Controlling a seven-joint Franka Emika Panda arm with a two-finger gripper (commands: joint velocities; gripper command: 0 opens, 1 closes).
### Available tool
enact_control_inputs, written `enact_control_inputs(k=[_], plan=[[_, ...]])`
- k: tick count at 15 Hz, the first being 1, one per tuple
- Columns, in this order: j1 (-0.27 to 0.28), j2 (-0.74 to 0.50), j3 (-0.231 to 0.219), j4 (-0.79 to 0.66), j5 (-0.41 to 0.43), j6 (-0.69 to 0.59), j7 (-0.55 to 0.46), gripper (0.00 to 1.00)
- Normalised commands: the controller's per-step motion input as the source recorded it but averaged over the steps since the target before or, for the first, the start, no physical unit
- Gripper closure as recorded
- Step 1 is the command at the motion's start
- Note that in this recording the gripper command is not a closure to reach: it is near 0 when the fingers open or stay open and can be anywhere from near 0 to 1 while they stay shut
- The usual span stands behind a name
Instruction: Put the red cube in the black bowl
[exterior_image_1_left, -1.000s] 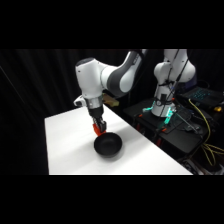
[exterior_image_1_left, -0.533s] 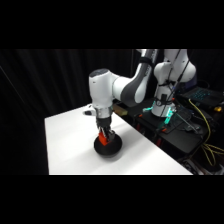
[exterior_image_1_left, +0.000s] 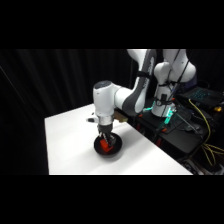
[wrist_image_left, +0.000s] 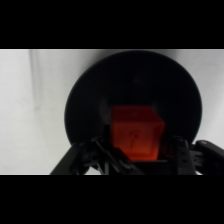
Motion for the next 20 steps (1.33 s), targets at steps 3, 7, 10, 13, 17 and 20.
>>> enact_control_inputs(k=[3,7,10,13,17,20], plan=[[0.000,-0.04,-0.034,0.00,-0.049,-0.01,0.01,0.00],[0.044,-0.17,-0.042,-0.01,-0.069,-0.22,0.07,0.00],[0.124,-0.32,-0.093,0.00,-0.144,-0.41,0.20,0.00],[0.102,-0.38,-0.057,0.02,-0.115,-0.44,0.20,0.00],[0.089,-0.38,-0.036,0.04,-0.137,-0.41,0.24,0.00],[0.077,-0.38,-0.002,0.05,-0.160,-0.39,0.26,0.00]])
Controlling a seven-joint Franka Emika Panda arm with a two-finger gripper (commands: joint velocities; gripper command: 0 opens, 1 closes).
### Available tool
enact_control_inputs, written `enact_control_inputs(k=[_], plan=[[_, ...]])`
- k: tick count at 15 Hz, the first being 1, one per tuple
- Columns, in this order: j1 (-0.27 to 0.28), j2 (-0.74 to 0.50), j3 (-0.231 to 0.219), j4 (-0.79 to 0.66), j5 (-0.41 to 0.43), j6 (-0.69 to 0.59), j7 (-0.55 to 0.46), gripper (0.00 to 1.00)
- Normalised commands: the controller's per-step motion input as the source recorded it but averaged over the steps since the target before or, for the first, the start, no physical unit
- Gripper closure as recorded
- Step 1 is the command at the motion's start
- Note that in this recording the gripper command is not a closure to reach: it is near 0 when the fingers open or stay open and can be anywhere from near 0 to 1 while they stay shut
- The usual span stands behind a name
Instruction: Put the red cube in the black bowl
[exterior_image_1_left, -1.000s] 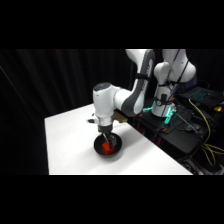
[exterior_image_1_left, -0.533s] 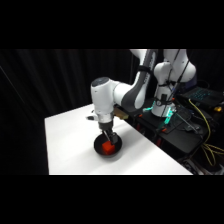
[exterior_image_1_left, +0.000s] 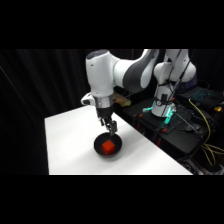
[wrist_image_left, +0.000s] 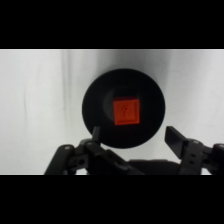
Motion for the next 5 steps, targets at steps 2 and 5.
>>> enact_control_inputs(k=[2,5], plan=[[0.059,-0.34,0.020,0.08,-0.185,-0.38,0.25,0.00],[0.021,-0.25,0.041,0.09,-0.144,-0.31,0.17,0.00]])
